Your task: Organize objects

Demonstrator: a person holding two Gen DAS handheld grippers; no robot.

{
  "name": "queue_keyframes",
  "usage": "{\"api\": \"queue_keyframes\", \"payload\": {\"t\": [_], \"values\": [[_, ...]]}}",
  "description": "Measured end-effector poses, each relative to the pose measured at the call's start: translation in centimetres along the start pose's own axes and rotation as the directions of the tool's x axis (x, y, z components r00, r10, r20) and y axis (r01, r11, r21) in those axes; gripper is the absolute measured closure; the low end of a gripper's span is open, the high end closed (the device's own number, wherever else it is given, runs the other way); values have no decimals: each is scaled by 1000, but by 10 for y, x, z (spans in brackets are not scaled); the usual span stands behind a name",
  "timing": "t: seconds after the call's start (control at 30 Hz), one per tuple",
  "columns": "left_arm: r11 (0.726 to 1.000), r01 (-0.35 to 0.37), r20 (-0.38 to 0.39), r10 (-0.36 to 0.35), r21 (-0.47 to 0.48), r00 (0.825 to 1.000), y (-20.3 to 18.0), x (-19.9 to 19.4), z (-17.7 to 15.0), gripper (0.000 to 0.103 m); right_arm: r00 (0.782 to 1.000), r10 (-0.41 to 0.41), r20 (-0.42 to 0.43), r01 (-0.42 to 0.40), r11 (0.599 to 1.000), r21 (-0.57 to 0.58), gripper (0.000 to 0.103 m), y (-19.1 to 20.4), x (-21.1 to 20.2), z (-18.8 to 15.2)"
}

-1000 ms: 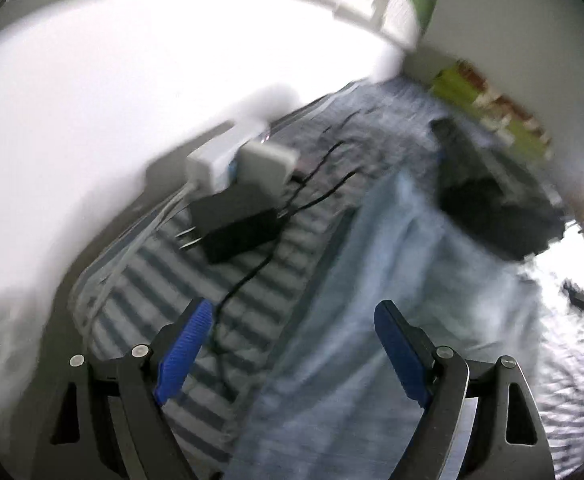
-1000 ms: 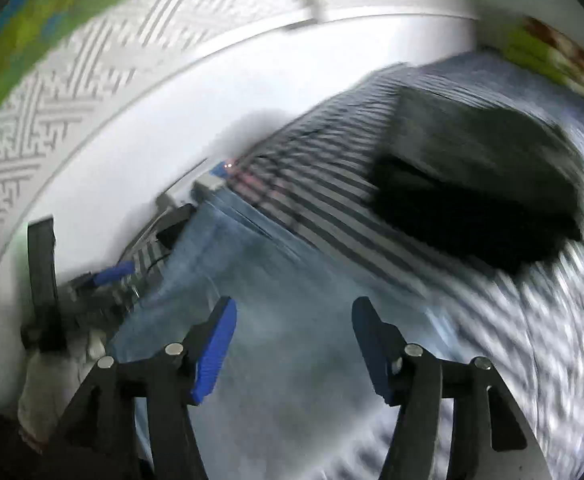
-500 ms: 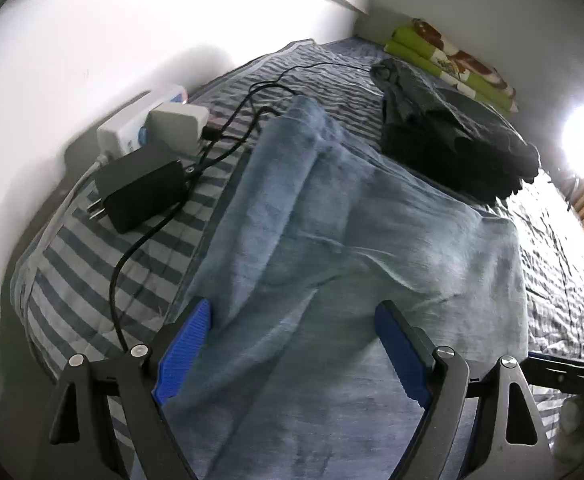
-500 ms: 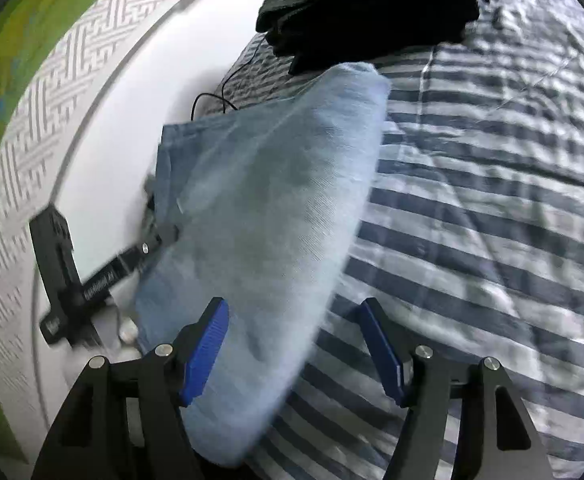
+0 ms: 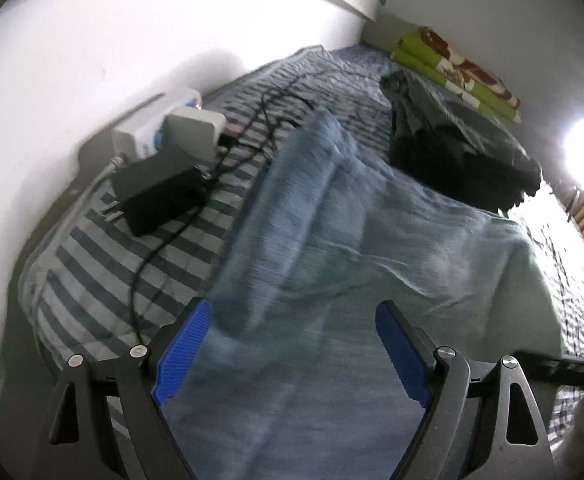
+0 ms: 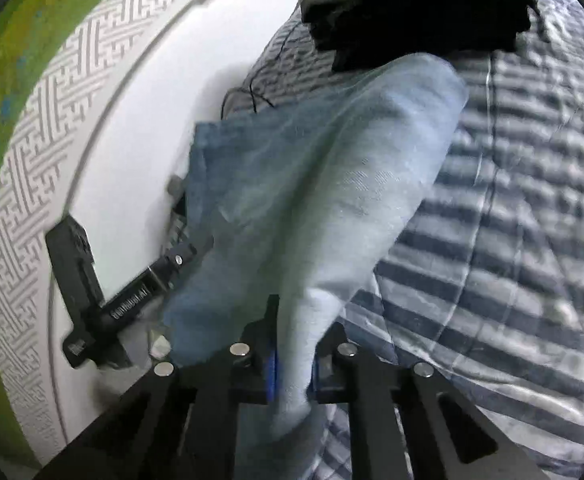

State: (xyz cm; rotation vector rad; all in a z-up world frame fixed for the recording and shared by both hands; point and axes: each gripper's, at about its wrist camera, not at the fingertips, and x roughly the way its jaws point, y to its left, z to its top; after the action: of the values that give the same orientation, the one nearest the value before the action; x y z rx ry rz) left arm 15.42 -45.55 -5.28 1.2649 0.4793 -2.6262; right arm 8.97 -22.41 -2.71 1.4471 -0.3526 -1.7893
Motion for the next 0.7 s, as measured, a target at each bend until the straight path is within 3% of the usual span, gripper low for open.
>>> {"api": "queue_keyframes", "payload": {"t": [0.13,0.27,0.37,0.5,0.6,0.7], "values": [[999,-12,40,14,-50,999,18,-19,2,16,999,-41,-8,41,999,-30,94,11,-26,8],[995,44,35,-41,-88,999,29,-27,1,16,993,-115,-22,114,992,-48,94,-3,-62,-2],[995,84,32,-82,-61,996,19,-30,-2,16,986,-163,-25,163,987,-8,94,-32,-85,-16],[988,153,-9,-153,-17,988,-9,-21,-4,15,970,-237,-47,237,971,-20,94,-51,-69,-30],[980,197,-50,-196,18,979,-33,-11,-8,10,965,-258,-34,254,963,-95,87,-49,-67,-35],[974,222,-96,-217,46,971,-52,2,-11,5,968,-251,-27,246,963,-113,74,-51,-71,-37]]}}
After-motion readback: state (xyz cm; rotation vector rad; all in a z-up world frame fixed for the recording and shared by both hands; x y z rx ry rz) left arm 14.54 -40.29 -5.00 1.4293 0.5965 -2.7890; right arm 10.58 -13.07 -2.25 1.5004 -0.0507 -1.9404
